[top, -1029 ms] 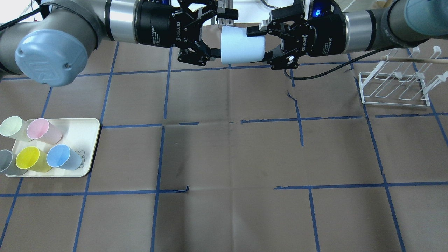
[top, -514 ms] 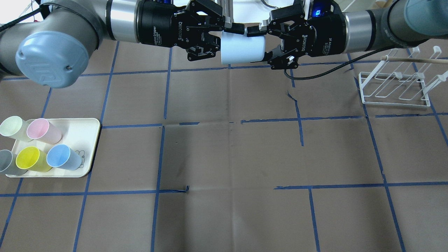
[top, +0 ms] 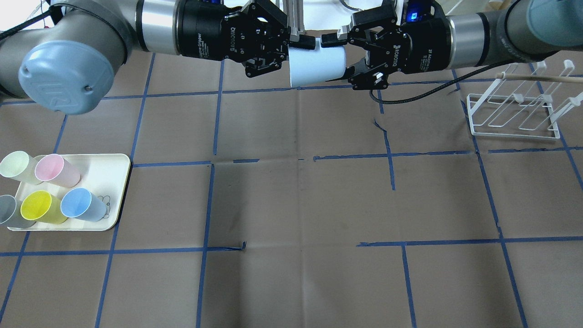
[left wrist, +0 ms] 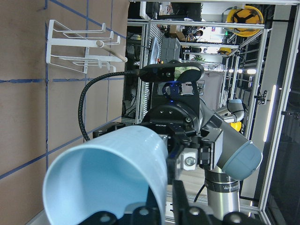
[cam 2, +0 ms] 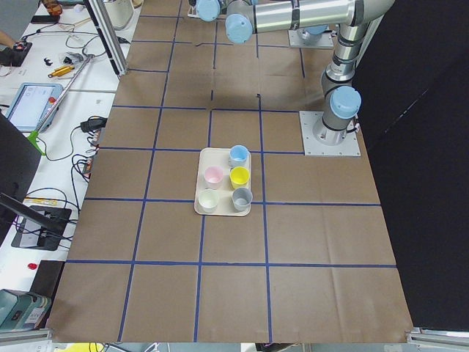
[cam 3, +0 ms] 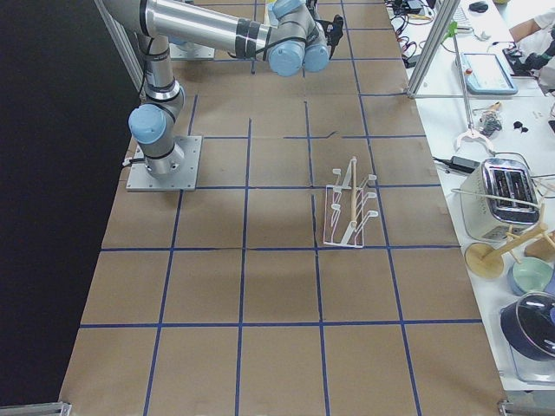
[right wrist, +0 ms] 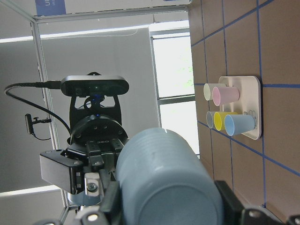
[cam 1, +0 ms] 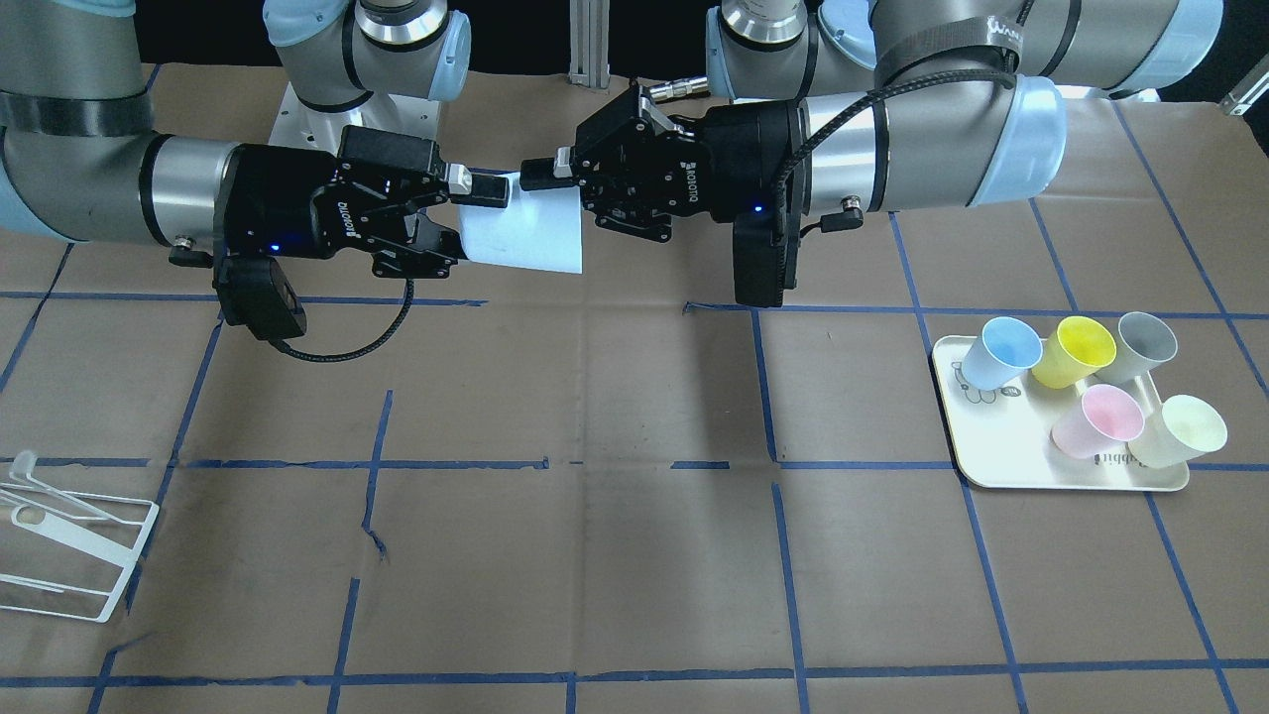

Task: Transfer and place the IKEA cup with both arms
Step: 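Close the left gripper on the cup's open end beside the right gripper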

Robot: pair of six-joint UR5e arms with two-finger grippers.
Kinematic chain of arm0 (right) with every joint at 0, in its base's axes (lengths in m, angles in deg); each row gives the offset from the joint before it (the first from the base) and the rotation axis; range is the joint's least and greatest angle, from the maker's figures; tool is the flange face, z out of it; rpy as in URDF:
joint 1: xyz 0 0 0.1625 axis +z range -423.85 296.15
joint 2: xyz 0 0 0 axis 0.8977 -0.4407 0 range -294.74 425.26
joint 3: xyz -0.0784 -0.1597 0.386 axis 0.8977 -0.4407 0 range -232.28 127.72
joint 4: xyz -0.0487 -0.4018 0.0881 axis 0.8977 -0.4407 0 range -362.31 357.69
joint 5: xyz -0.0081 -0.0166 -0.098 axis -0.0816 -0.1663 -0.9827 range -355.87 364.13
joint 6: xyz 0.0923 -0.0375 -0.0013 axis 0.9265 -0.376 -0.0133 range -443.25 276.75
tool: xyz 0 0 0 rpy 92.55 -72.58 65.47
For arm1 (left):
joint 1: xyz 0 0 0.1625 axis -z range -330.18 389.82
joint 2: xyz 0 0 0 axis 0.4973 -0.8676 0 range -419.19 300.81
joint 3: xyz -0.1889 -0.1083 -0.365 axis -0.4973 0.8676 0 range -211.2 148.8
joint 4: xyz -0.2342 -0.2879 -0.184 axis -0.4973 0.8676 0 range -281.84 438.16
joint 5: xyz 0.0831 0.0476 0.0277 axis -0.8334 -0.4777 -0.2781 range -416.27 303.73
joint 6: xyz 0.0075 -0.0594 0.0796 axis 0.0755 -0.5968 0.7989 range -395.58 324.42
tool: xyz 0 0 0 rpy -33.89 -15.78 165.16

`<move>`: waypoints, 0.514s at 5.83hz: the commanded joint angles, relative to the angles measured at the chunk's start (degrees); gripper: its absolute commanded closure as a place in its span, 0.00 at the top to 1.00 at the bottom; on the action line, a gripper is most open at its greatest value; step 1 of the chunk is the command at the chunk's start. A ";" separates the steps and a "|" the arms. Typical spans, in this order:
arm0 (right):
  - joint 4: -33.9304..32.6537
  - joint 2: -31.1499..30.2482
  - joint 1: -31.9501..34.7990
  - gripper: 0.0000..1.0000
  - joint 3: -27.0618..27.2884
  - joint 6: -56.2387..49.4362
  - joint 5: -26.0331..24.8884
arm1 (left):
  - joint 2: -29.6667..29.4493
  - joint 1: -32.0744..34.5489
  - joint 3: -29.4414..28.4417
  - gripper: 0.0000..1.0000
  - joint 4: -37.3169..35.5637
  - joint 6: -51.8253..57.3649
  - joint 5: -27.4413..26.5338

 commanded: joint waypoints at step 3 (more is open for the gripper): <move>0.00 -0.17 0.00 0.45 0.00 0.20 0.15 | 0.27 -0.02 0.00 0.00 -0.02 -0.17 0.00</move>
